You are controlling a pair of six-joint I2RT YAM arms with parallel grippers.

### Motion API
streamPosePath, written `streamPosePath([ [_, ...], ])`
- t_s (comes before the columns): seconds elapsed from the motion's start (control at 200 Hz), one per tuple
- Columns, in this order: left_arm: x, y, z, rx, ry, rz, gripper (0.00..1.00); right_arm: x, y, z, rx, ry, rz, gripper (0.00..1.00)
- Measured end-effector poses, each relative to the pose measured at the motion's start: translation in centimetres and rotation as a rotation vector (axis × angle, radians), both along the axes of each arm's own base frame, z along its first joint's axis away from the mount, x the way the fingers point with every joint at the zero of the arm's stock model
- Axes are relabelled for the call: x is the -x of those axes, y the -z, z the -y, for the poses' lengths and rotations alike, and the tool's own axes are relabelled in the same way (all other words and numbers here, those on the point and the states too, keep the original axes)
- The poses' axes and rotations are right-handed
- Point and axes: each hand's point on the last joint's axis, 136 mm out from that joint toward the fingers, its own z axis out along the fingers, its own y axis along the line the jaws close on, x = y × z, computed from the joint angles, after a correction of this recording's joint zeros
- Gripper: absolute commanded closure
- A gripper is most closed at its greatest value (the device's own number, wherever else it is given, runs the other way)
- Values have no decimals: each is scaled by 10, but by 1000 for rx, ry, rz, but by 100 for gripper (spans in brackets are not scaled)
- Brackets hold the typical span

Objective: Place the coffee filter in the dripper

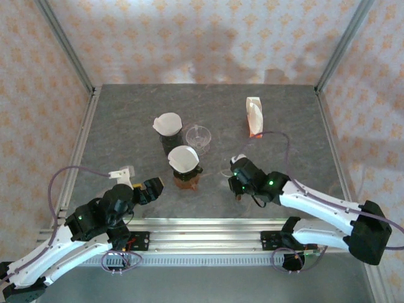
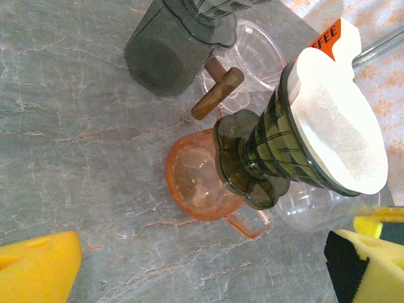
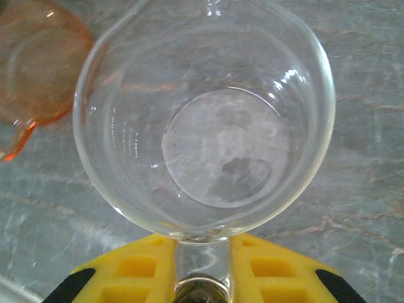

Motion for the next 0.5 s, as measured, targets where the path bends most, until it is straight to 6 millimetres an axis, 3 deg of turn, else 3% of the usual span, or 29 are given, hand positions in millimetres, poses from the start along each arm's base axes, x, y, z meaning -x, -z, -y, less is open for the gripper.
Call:
streamPosePath([
  [0.155, -1, -1, 1, 4, 0, 4, 0, 20, -1, -15, 13, -49, 30, 87],
  [0.36, -1, -2, 1, 8, 1, 9, 0, 34, 7, -17, 48, -45, 46, 86],
  [0.5, -1, -3, 1, 8, 1, 10, 0, 38, 11, -13, 38, -18, 45, 76],
])
